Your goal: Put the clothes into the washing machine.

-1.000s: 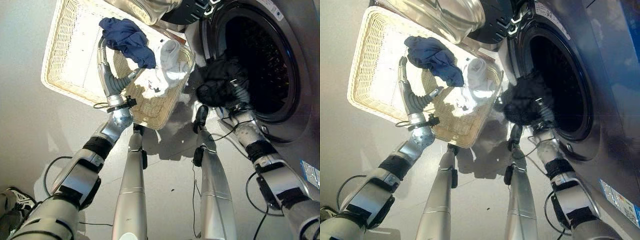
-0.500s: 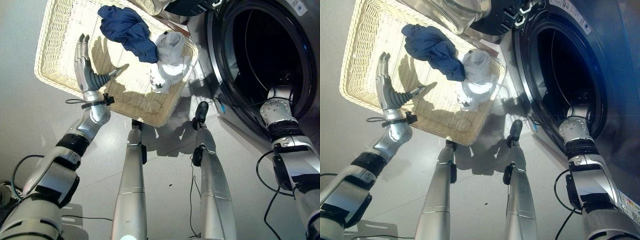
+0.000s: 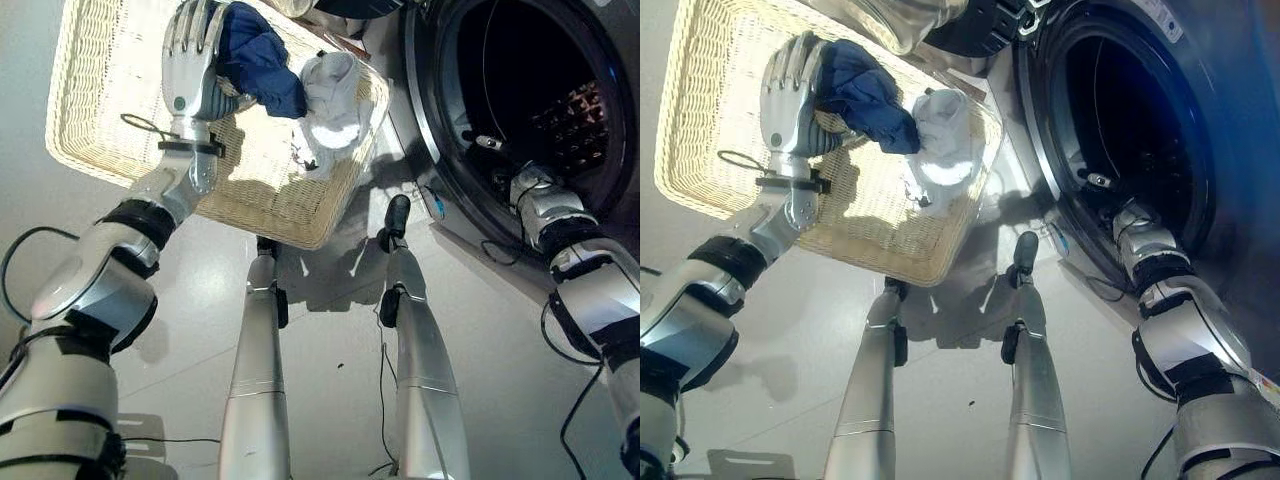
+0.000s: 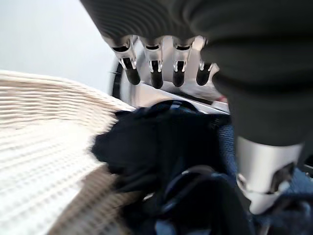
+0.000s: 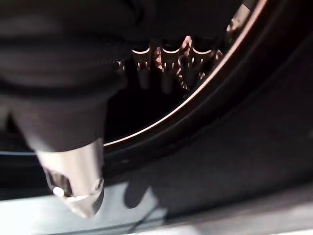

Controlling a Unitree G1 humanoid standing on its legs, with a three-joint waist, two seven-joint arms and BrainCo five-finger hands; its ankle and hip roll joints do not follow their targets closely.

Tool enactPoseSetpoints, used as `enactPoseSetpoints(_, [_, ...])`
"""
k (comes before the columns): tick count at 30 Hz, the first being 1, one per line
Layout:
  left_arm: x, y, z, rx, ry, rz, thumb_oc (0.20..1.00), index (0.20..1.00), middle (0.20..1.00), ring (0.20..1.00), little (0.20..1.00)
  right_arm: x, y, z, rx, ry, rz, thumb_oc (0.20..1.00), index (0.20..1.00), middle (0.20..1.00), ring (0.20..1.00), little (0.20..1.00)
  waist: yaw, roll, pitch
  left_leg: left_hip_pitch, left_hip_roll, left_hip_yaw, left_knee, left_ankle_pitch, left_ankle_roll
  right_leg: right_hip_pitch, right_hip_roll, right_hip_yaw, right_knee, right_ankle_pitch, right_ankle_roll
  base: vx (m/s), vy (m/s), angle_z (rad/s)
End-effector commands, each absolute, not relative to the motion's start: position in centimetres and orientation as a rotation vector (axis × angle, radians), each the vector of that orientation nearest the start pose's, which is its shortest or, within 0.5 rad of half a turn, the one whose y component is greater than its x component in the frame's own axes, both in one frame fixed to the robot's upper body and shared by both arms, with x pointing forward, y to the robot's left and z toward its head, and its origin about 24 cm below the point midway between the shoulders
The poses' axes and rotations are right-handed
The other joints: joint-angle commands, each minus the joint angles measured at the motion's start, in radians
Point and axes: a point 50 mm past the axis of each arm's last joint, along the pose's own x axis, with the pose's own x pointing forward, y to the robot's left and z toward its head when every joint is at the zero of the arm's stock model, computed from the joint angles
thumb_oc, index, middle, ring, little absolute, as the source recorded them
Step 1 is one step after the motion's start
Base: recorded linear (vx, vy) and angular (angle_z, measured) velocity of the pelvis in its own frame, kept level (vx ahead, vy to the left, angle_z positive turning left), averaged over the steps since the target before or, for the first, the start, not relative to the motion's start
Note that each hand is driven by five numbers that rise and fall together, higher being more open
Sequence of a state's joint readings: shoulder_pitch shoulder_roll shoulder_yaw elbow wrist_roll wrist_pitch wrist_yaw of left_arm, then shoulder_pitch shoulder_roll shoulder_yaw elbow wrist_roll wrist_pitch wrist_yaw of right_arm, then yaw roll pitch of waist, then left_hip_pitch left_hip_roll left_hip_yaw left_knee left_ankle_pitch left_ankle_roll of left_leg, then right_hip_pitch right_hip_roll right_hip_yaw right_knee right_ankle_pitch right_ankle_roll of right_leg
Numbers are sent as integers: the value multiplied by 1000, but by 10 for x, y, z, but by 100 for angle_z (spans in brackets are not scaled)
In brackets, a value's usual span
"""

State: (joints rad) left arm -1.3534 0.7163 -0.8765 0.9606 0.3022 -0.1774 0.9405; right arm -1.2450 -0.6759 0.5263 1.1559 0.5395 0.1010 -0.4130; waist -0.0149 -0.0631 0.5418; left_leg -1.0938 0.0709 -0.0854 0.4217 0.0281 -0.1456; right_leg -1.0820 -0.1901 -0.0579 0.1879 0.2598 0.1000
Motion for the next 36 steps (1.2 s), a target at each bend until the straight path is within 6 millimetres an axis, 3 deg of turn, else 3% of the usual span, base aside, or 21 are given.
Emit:
enactPoseSetpoints(1, [386, 190, 325, 1233, -1066, 704, 1000, 1000, 1000, 1000, 1000, 383, -324, 284, -514, -92, -799, 1000, 1000, 1000, 1000, 1000, 6, 33, -22, 73, -12, -30, -132, 62, 48, -9, 16, -16, 120, -48, 75, 0, 0, 0])
enactPoseSetpoints(6, [391, 179, 331, 1306, -1060, 696, 1000, 1000, 1000, 1000, 1000, 393, -304, 278, -631, -86, -753, 1000, 1000, 1000, 1000, 1000, -11, 35, -22, 59, -8, -18, -138, 60, 44, -30, 25, -4, 114, -50, 75, -6, 27, -1])
enactPoseSetpoints(13, [398, 190, 328, 1310, -909, 702, 1000, 1000, 1000, 1000, 1000, 399, -287, 256, -630, -123, -673, 1000, 1000, 1000, 1000, 1000, -35, 31, -22, 51, -2, -4, -147, 56, 34, -44, 38, 11, 106, -59, 72, -11, 51, -2])
enactPoseSetpoints(14, [399, 193, 325, 1309, -870, 703, 944, 944, 944, 944, 944, 399, -286, 254, -620, -135, -663, 1000, 1000, 1000, 1000, 1000, -39, 28, -22, 51, -1, -2, -152, 57, 32, -43, 41, 13, 101, -58, 73, -5, 35, -2])
enactPoseSetpoints(16, [401, 199, 321, 1296, -808, 706, 529, 529, 529, 529, 529, 400, -282, 251, -601, -156, -651, 1000, 1000, 1000, 1000, 1000, -43, 26, -22, 50, 0, 0, -157, 59, 30, -46, 44, 16, 100, -58, 73, -2, 32, -2])
enactPoseSetpoints(17, [402, 203, 319, 1281, -774, 713, 448, 448, 448, 448, 448, 400, -280, 248, -583, -172, -642, 1000, 1000, 1000, 1000, 1000, -47, 24, -22, 49, 2, 2, -158, 59, 28, -48, 45, 18, 99, -60, 73, 4, 31, -2])
enactPoseSetpoints(20, [403, 215, 314, 1249, -694, 728, 382, 382, 382, 382, 382, 399, -274, 244, -551, -212, -622, 1000, 1000, 1000, 1000, 1000, -56, 19, -22, 48, 3, 4, -162, 58, 25, -51, 49, 23, 97, -63, 72, 2, 10, -1])
enactPoseSetpoints(21, [403, 218, 313, 1240, -672, 731, 316, 316, 316, 316, 316, 399, -272, 243, -544, -221, -616, 1000, 1000, 1000, 1000, 1000, -58, 18, -22, 47, 3, 5, -162, 58, 24, -52, 50, 24, 96, -63, 72, 2, 32, -1])
enactPoseSetpoints(22, [403, 222, 310, 1223, -644, 734, 200, 200, 200, 200, 200, 398, -269, 241, -537, -234, -607, 1000, 1000, 1000, 1000, 1000, -61, 16, -22, 47, 4, 6, -163, 57, 23, -53, 52, 26, 97, -65, 71, 0, 0, 0])
enactPoseSetpoints(26, [402, 232, 302, 1173, -608, 758, 200, 200, 200, 200, 200, 397, -260, 240, -534, -282, -595, 1000, 1000, 1000, 1000, 1000, -67, 11, -22, 44, 7, 8, -170, 61, 19, -58, 56, 30, 96, -69, 68, 4, 18, -2])
enactPoseSetpoints(36, [399, 233, 301, 1108, -670, 817, 200, 200, 200, 200, 200, 396, -245, 246, -557, -349, -593, 1000, 1000, 1000, 1000, 1000, -66, 8, -22, 38, 4, 2, -175, 61, 17, -65, 57, 30, 100, -76, 66, 1, 1, 0])
